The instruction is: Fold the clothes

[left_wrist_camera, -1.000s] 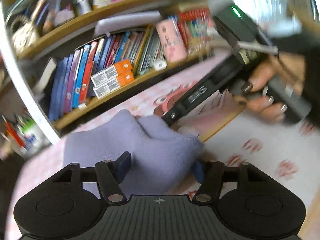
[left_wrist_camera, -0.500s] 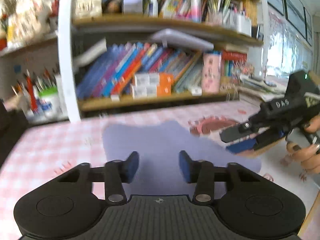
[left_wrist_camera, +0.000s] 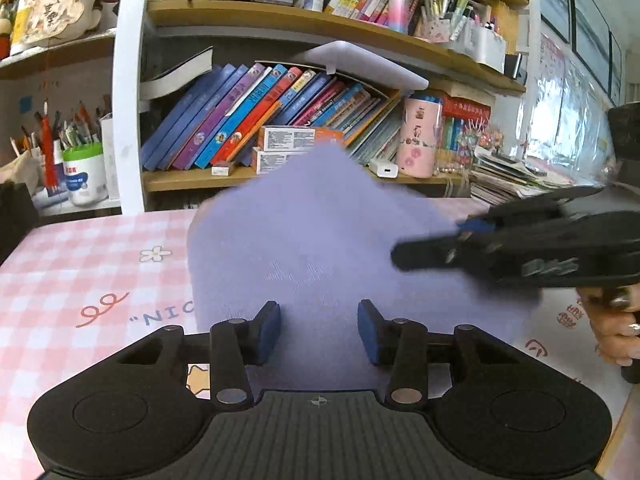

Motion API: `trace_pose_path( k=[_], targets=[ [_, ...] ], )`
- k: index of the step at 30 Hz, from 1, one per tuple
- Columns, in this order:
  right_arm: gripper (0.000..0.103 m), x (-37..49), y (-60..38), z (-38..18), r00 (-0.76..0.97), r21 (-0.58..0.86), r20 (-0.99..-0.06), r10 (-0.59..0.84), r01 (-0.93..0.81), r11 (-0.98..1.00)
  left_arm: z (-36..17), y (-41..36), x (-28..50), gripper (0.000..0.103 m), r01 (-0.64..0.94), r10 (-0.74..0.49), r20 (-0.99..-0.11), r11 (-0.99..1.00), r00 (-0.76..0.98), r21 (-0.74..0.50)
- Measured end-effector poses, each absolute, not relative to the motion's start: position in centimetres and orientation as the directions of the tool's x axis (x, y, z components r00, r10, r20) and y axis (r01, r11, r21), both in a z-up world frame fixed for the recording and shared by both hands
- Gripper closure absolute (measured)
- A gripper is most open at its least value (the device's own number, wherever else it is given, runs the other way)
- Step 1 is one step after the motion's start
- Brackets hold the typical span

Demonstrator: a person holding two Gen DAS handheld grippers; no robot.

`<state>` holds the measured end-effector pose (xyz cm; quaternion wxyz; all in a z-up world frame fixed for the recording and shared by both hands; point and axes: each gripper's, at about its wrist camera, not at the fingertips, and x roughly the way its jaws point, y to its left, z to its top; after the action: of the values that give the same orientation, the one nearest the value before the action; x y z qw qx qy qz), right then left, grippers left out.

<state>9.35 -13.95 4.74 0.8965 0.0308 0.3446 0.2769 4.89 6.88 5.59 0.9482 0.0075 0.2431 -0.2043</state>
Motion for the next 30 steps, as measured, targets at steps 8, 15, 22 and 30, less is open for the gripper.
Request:
trace_pose_path(
  k=[8,15,22,30],
  targets=[
    [0.043,10.2,-17.2,5.0,0.614,0.346,-0.593,0.522,-0.391,0.853,6.9,11.3,3.7,0.013,0.371,-0.416,-0.387,0.909,0.823,-0.187],
    [0.035,13.4,-18.1,3.6,0.509,0.506,-0.643,0.573,-0.279,0.816,4.6,15.2,9.1,0.013,0.209,-0.476,-0.475,0.834,0.741,-0.51],
    [0.038,14.4,-17.2,2.7,0.473,0.556,-0.629,0.617,-0.281,0.782,2.1,13.7,11.5,0.024,0.17,-0.526,-0.531,0.798,0.665,-0.578],
    [0.071,11.1,-17.6,3.5,0.53,0.506,-0.581,0.618,-0.36,0.784,4.1,9.9,8.9,0.035,0.221,-0.476,-0.563,0.86,0.676,-0.461]
  ],
)
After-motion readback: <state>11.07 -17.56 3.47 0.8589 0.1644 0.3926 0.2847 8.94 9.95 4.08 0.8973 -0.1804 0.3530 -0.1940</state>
